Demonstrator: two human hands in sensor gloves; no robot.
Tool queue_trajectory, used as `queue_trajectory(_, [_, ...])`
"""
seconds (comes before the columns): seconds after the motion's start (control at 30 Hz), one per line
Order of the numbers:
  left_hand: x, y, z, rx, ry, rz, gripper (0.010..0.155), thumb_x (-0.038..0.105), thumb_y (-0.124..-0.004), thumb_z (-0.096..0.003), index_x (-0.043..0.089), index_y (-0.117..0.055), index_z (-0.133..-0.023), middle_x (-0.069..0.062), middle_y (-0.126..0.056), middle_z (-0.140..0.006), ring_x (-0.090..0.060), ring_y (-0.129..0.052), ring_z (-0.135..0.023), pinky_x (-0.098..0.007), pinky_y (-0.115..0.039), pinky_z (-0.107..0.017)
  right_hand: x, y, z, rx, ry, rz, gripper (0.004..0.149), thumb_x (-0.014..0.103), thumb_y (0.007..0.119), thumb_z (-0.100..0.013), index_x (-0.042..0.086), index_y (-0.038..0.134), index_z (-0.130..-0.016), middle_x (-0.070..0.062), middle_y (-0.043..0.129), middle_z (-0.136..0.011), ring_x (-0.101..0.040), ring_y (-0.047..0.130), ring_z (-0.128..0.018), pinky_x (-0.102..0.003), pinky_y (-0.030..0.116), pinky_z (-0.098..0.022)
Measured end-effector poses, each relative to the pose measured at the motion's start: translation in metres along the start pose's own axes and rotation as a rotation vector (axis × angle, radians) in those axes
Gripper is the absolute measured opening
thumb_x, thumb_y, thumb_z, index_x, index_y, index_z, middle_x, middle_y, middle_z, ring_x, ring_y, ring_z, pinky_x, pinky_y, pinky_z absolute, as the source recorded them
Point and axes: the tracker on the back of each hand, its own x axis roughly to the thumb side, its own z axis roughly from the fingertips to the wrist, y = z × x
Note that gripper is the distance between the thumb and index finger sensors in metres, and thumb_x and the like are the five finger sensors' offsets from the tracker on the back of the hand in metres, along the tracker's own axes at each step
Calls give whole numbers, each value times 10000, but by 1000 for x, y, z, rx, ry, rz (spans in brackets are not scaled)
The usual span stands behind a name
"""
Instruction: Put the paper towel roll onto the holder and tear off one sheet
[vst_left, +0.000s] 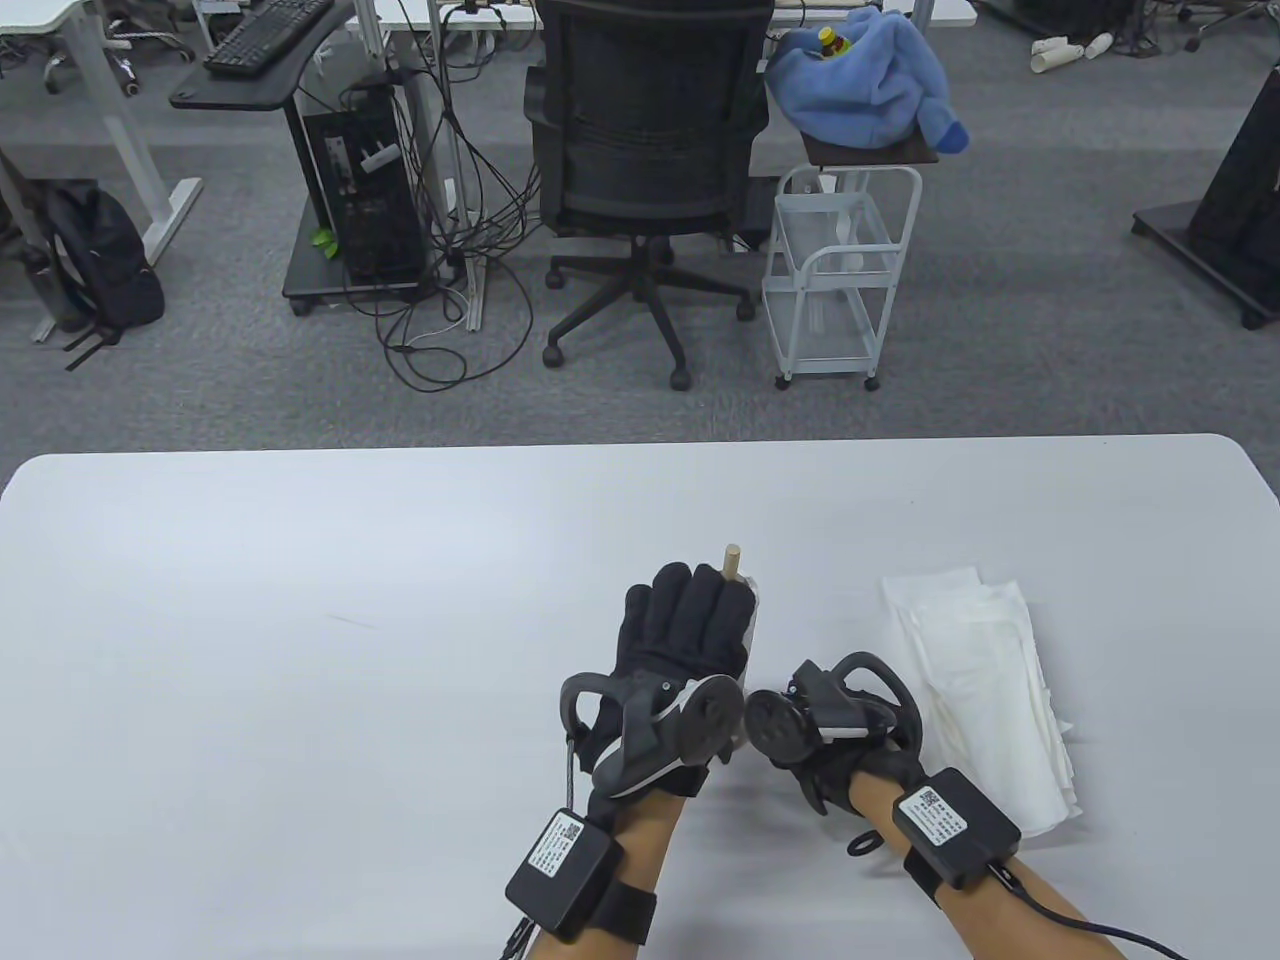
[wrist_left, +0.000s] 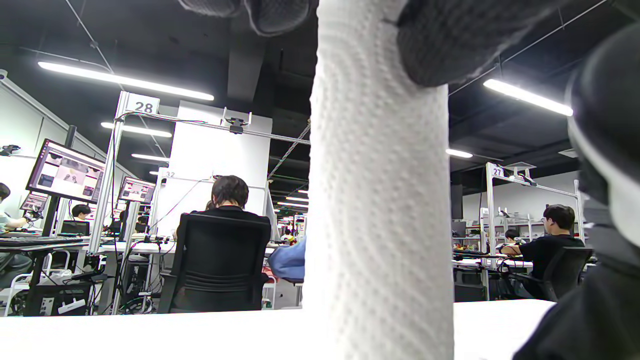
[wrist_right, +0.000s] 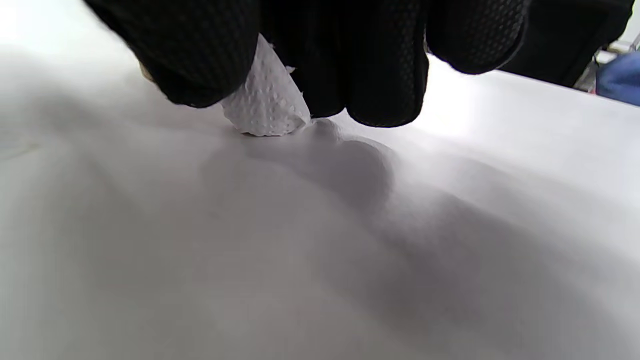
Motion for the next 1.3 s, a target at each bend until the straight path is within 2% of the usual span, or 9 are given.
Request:
queue_trajectory(0.13, [1, 0, 0, -2, -2, 1, 698, 431, -752, -503, 415, -294, -1029, 99, -279, -1116, -331, -438, -1089, -548, -435, -796, 1, -1, 11, 35, -8, -48, 395, 326, 804, -430, 221, 839, -809, -68, 762, -973, -361, 845, -808, -554, 642, -630])
queue_trajectory(0.73, [8, 2, -1, 16, 2, -50, 686, 421, -773, -492, 404, -337, -1021, 93, -322, -1107, -326, -482, -1069, -560, -417, -786, 4, 5, 43, 48, -50, -144, 391, 327, 805, -427, 220, 845, -801, -87, 757, -965, -371, 835, -805, -551, 639, -633])
queue_trajectory(0.83, [10, 3, -1, 20, 4, -67, 685, 418, -778, -490, 393, -348, -1022, 85, -334, -1103, -324, -481, -1066, -560, -394, -784, 6, 11, 43, 122, -30, -159, 389, 323, 805, -426, 217, 846, -798, -84, 735, -962, -379, 803, -813, -549, 622, -642])
queue_trajectory(0.9, [11, 2, -1, 20, 6, -66, 685, 415, -780, -488, 392, -350, -1021, 83, -336, -1103, -321, -479, -1067, -558, -394, -784, 7, 6, 47, 103, -50, -154, 389, 328, 806, -420, 220, 852, -791, -89, 749, -952, -375, 818, -807, -545, 633, -636])
queue_trajectory(1.03, [12, 3, -1, 27, 7, -81, 682, 414, -785, -486, 384, -363, -1021, 76, -350, -1101, -328, -486, -1060, -567, -387, -779, -4, -12, 64, 90, -18, -290, 384, 313, 822, -413, 206, 879, -777, -91, 776, -943, -381, 829, -800, -557, 629, -635])
queue_trajectory(1.13, [14, 4, -2, 31, 13, -98, 684, 417, -794, -483, 373, -375, -1021, 66, -363, -1093, -321, -493, -1056, -567, -377, -778, -7, -4, 68, 218, 3, -278, 381, 326, 829, -404, 224, 904, -763, -61, 795, -942, -368, 809, -829, -552, 619, -647])
queue_trajectory(1.2, [16, 3, -2, 32, 15, -102, 685, 418, -794, -483, 371, -374, -1022, 61, -361, -1091, -323, -492, -1055, -571, -379, -777, -10, 3, 81, 309, 18, -361, 383, 332, 824, -403, 221, 897, -762, -65, 788, -944, -370, 801, -836, -551, 613, -653])
queue_trajectory(1.23, [16, 3, -2, 31, 15, -104, 686, 417, -792, -484, 367, -371, -1023, 60, -358, -1092, -326, -493, -1054, -573, -381, -776, -11, 0, 88, 303, 6, -407, 382, 330, 819, -408, 213, 888, -766, -73, 778, -947, -376, 790, -841, -555, 605, -655])
queue_trajectory(1.3, [16, 3, -1, 30, 15, -105, 687, 419, -789, -485, 370, -366, -1023, 61, -355, -1092, -327, -490, -1055, -571, -385, -776, -18, -15, 110, 186, -47, -540, 383, 334, 818, -409, 211, 888, -764, -80, 785, -943, -377, 800, -834, -555, 612, -650])
